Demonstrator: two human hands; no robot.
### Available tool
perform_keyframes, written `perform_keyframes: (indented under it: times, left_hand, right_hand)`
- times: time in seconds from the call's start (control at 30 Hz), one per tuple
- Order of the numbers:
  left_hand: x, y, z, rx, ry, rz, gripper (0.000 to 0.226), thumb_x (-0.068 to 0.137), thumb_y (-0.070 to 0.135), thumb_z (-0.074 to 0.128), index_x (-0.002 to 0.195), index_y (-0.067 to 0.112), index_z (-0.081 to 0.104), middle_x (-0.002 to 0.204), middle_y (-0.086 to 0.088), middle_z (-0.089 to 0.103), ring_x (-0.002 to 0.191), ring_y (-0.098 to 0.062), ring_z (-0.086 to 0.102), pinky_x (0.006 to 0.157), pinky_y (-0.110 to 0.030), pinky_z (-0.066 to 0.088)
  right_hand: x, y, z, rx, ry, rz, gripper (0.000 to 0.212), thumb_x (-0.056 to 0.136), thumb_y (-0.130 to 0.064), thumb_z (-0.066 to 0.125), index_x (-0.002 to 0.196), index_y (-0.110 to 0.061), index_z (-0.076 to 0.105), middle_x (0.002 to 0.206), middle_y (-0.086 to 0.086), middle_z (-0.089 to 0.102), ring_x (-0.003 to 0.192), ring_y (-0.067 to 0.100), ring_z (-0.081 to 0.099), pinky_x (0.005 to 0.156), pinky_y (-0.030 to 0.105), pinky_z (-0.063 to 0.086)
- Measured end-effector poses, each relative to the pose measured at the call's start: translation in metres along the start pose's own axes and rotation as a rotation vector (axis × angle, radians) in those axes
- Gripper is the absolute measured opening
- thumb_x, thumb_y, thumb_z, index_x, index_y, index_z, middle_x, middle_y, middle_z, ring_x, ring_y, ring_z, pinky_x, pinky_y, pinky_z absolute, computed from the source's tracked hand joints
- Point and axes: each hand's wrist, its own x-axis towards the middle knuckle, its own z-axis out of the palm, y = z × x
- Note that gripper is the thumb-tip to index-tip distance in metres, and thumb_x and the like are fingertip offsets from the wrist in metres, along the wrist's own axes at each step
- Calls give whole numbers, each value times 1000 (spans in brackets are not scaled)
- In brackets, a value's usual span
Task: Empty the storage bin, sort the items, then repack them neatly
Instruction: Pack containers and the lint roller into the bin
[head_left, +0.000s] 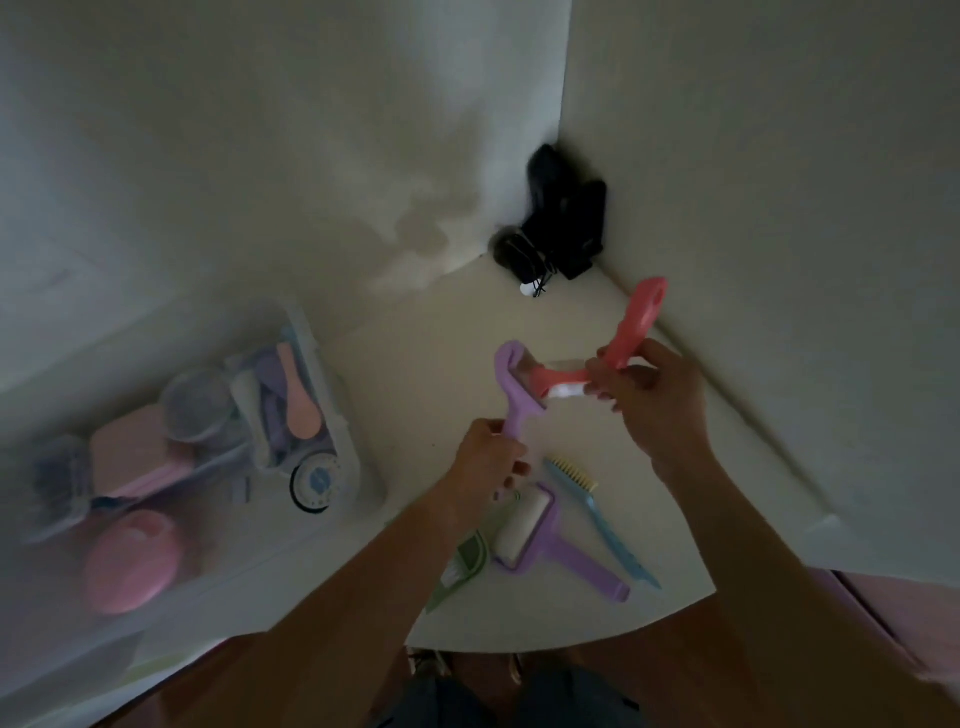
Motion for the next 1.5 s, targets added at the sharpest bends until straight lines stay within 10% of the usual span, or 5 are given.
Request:
perform_keyframes:
  times: [0.23,0.63,0.93,1.23,1.5]
  left_hand:
    - [-80,49,-43,-750,-259,52,48,92,46,58,105,0,58,78,-16,59,48,-21,43,42,-23,38]
    - [-138,0,-209,-1070,68,254,12,101,12,49,102,4,57,75,-10,61,60,-20,61,51,-25,54]
    - [-139,-72,-282,-921,92,282,27,99,5,43,94,16,67,81,2,75,74,-11,69,72,-28,53]
    - [-116,-117,-332,-715,57,240,21,92,-17,44,94,-4,60,93,-18,62,90,-25,62,81,-30,58]
    - [-115,-133,-398,389,392,406,41,74,46,51,63,12,72,54,1,67,53,-14,66,55,-31,55]
  right_hand:
    - [-65,-89,40,483,-348,-7,26,96,-3,45,107,2,68,98,21,73,93,31,70,71,36,56]
    - [-142,-175,211,-264,-204,-558,45,85,2,55,118,-20,33,103,-2,62,76,21,65,66,34,49]
    - [-182,-128,325,-761,-665,-484,37,86,-46,53,112,-21,62,112,15,61,106,35,56,90,37,47]
    - [-178,-117,368,-681,-883,-513,21,85,-15,66,105,-17,62,94,-5,65,89,11,55,73,10,38]
    - [-159,-93,368,-943,-1020,-362,21,76,-4,68,96,-12,67,86,4,59,82,13,52,64,20,33]
